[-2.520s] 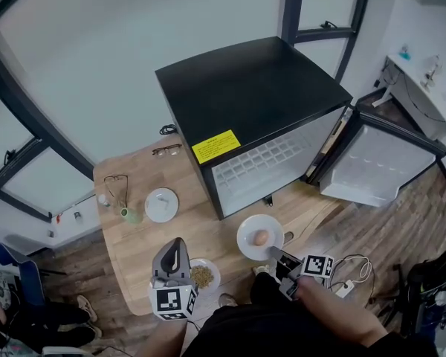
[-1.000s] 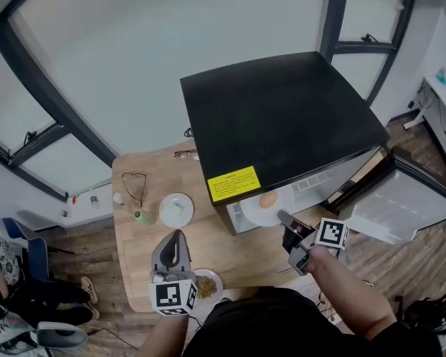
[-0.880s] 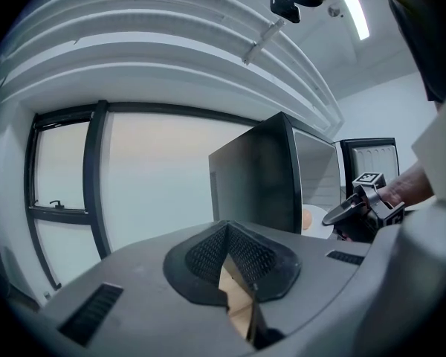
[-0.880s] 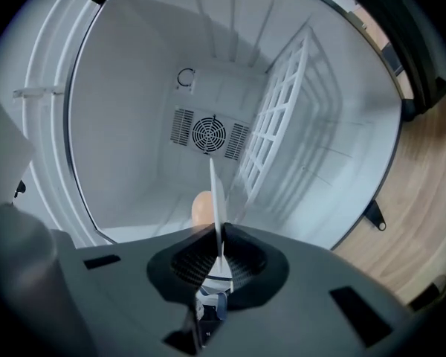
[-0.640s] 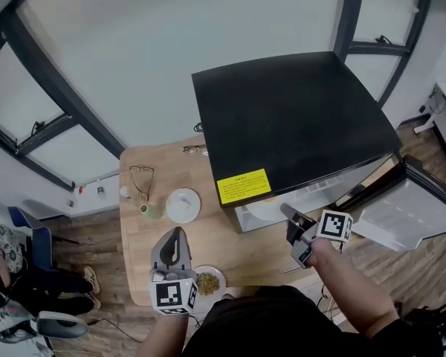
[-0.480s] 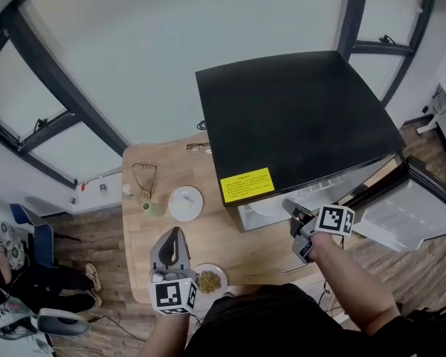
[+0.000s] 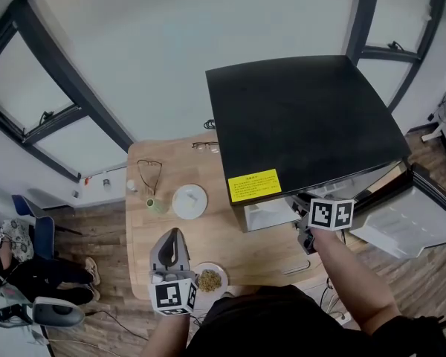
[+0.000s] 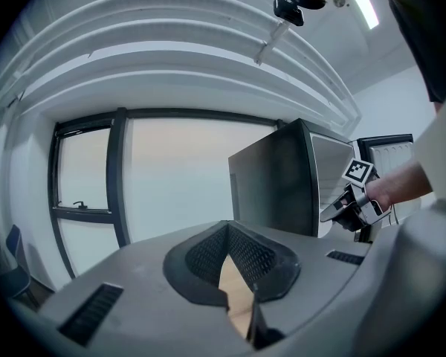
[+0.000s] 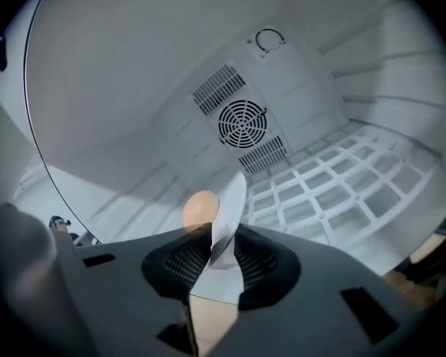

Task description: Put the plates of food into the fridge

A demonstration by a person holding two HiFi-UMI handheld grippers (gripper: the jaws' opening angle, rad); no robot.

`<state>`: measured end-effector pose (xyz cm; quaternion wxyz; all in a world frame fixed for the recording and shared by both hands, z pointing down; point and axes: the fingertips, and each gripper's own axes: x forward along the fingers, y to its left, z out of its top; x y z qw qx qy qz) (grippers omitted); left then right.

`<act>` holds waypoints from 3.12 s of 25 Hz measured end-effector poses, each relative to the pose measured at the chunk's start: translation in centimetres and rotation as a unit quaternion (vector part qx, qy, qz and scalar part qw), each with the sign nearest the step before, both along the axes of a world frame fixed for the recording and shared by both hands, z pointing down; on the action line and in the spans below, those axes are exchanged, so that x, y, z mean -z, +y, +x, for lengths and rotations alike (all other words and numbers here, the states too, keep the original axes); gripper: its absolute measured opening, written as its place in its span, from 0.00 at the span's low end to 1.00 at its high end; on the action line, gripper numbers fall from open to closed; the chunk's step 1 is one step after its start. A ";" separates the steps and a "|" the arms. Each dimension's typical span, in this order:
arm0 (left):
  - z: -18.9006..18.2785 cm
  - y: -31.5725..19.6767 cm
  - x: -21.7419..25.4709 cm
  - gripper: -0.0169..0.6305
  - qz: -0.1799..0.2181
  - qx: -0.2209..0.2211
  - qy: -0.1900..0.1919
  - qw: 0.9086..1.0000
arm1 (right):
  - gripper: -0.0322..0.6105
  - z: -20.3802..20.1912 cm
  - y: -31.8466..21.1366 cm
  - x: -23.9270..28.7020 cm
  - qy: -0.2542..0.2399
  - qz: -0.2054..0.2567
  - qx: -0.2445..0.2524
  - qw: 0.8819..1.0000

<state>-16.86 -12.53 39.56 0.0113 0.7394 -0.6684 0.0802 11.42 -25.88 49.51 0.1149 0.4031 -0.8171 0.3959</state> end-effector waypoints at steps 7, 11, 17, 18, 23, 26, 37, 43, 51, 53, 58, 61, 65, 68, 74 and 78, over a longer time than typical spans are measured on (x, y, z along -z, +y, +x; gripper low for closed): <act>-0.2 0.8 -0.1 0.03 -0.004 0.014 -0.009 1.000 | 0.29 0.2 -1.7 -0.6 0.098 0.041 0.022 0.994; -0.2 1.6 -0.2 0.03 -0.011 0.022 -0.015 1.000 | 0.33 0.7 -2.1 -1.1 0.149 0.067 0.027 0.986; 0.2 2.4 -0.1 0.03 -0.010 0.035 -0.021 0.999 | 0.36 1.5 -2.7 -1.1 0.192 0.096 0.037 0.976; 0.3 2.5 -0.1 0.03 -0.010 0.038 -0.020 0.999 | 0.36 1.6 -2.8 -1.0 0.192 0.102 0.036 0.975; 0.7 2.9 -0.5 0.03 -0.017 0.046 -0.025 0.998 | 0.36 2.5 -2.8 0.4 0.194 0.160 0.021 0.968; 0.9 3.2 -0.9 0.03 -0.020 0.043 -0.021 0.999 | 0.36 2.6 -2.2 1.5 0.177 0.203 0.010 0.963; -4.0 7.2 -0.4 0.03 0.008 0.008 -0.003 1.000 | 0.35 -1.5 5.8 5.9 0.131 0.337 0.019 0.932; -7.6 9.6 -0.8 0.03 0.007 0.009 0.018 1.000 | 0.35 -5.0 10.9 4.5 0.110 0.308 0.029 0.945; -12.0 12.3 -0.4 0.03 0.020 -0.004 0.033 0.999 | 0.35 -11.1 17.4 1.4 0.046 0.232 0.023 0.971; -12.7 13.2 -1.3 0.03 0.011 -0.007 0.035 0.999 | 0.35 -12.5 19.2 -0.3 0.036 0.208 0.029 0.977; -14.0 15.0 -3.4 0.03 0.001 -0.009 0.039 0.999 | 0.35 -15.9 23.6 -4.8 0.016 0.144 0.054 0.988; -14.3 15.7 -4.9 0.03 -0.011 -0.013 0.041 0.999 | 0.35 -17.0 26.2 -7.8 0.006 0.099 0.044 0.994; -14.5 16.9 -5.7 0.03 -0.011 -0.009 0.036 0.999 | 0.35 -17.3 29.7 -11.6 0.007 0.042 0.029 0.999; -14.3 17.6 -6.3 0.03 -0.020 -0.015 0.031 0.999 | 0.35 -17.1 31.4 -14.4 -0.014 -0.014 0.011 1.000; -14.8 18.8 -7.0 0.03 -0.032 -0.014 0.012 0.999 | 0.35 -17.1 32.9 -18.8 -0.032 -0.081 -0.018 0.996; -15.4 19.4 -7.3 0.03 -0.042 -0.010 -0.001 0.999 | 0.35 -17.5 33.4 -21.6 -0.058 -0.127 -0.046 0.989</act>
